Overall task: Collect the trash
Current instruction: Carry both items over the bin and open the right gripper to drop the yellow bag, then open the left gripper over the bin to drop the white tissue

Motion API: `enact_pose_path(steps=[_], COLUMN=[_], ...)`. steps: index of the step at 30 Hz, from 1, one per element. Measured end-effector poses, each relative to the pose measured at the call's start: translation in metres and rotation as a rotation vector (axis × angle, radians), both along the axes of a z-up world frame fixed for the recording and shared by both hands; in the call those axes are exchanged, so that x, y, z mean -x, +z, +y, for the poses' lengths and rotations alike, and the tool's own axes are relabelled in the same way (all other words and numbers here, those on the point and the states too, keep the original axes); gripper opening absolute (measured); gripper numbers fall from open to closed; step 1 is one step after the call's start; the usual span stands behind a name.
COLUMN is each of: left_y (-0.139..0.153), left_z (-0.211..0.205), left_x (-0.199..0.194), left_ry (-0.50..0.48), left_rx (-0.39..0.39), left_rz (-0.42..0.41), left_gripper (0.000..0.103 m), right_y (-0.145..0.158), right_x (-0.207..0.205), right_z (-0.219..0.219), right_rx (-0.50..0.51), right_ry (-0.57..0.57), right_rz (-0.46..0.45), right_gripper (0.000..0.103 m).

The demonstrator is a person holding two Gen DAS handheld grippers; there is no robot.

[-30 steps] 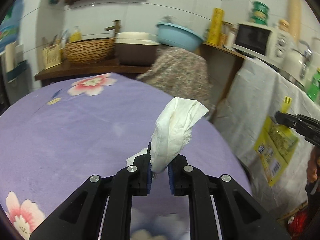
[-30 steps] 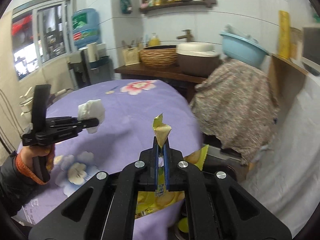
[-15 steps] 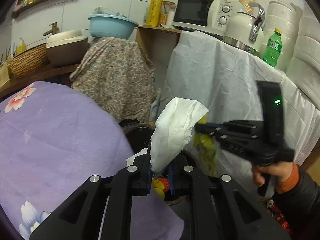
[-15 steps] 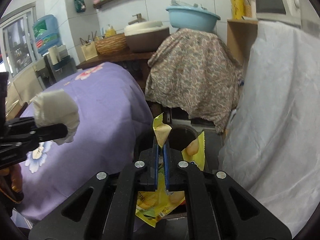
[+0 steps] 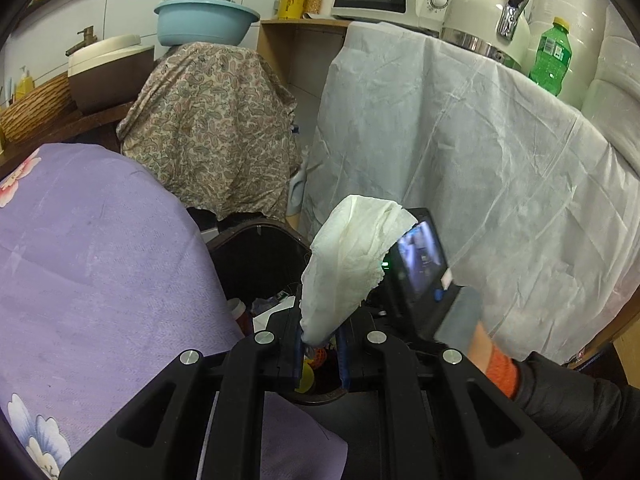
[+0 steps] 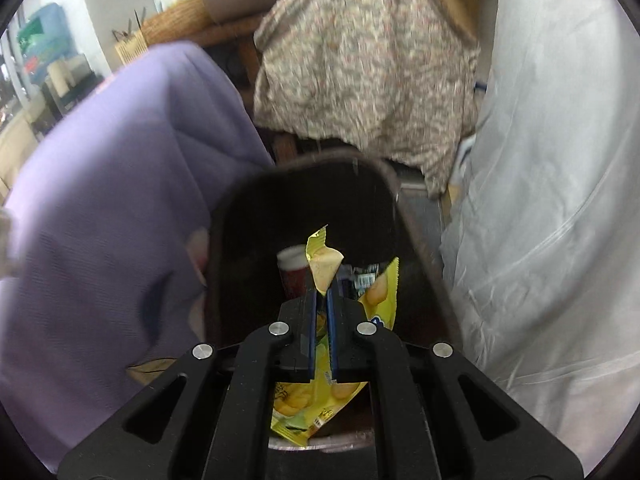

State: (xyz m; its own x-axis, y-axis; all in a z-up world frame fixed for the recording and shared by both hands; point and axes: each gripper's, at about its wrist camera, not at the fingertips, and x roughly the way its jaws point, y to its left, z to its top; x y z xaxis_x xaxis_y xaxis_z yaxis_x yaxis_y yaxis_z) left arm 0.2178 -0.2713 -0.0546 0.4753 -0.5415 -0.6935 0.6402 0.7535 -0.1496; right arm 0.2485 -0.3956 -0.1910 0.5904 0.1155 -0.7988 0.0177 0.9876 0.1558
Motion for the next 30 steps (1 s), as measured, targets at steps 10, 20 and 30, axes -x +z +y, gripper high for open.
enact_pose_path(steps=[10,20,30], left_y=[-0.015,-0.03,-0.058], left_z=[-0.01,-0.029,-0.063], left_x=[-0.01,-0.028,-0.048], left_ry=[-0.008,-0.024,-0.042], left_rx=[-0.028,-0.081,-0.194], left_rz=[0.055,0.112,0.149], left_gripper=[0.013,0.013,0.017], right_y=[-0.005,0.017,0.028], right_x=[0.007,0.053,0.098], right_z=[0.003,0.007,-0.008], right_rx=[0.009,0.062,0.12], right_ry=[-0.05,-0.061,-0.106], right_rz=[-0.016,-0.071,-0.093], right_gripper=[0.059,0.069,0.07])
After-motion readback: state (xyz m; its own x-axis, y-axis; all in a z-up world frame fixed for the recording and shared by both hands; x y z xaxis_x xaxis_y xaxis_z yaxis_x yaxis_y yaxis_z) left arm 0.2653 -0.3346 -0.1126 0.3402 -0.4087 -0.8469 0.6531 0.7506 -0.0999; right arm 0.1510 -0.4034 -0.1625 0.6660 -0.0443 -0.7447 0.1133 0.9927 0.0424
